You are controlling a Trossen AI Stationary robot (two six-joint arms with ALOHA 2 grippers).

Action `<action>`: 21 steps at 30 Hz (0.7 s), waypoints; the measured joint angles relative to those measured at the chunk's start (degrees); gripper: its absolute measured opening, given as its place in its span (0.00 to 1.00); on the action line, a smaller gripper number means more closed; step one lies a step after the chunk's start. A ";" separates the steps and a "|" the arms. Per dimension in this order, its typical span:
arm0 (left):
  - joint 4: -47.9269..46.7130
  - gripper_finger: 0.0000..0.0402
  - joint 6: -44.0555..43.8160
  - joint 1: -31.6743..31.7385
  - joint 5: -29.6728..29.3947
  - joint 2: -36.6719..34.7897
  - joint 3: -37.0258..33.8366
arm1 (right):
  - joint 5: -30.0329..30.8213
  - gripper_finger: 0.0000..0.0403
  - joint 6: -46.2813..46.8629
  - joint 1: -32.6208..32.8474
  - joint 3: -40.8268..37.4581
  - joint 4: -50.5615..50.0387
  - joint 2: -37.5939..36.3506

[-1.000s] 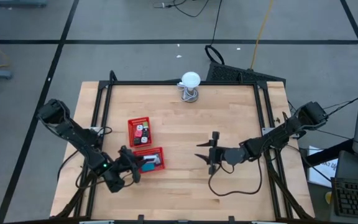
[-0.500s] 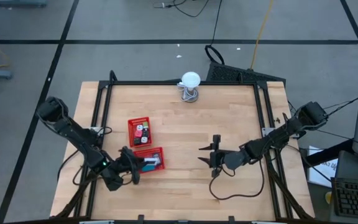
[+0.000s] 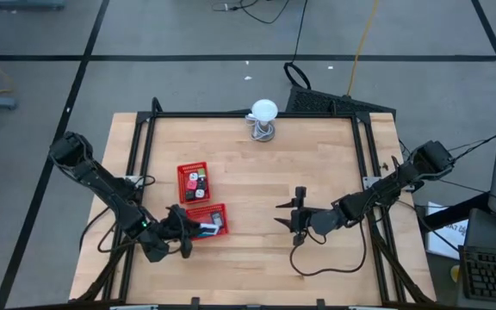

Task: Pick & Place Office items
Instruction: Put the white digital timer into the bottom red basket

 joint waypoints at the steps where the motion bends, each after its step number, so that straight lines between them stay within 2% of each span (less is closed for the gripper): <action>1: 0.00 0.20 0.58 0.02 -0.02 0.00 0.00 | 0.00 0.43 0.01 0.00 0.00 -0.02 0.00; 7: -1.18 0.20 -1.53 2.36 -0.75 0.00 0.00 | 0.00 0.43 0.02 0.00 0.00 -0.31 0.00; 11: -2.42 0.23 -2.74 4.81 1.50 0.00 0.00 | 0.00 0.43 0.02 0.00 0.00 -0.33 0.00; 17: -2.43 0.39 -1.41 8.16 5.30 0.00 0.00 | 0.00 0.42 0.02 0.00 0.00 -0.36 0.00; 21: -0.59 0.50 0.35 9.92 5.39 0.00 0.00 | 0.00 0.42 -0.40 0.00 0.00 -0.91 -0.17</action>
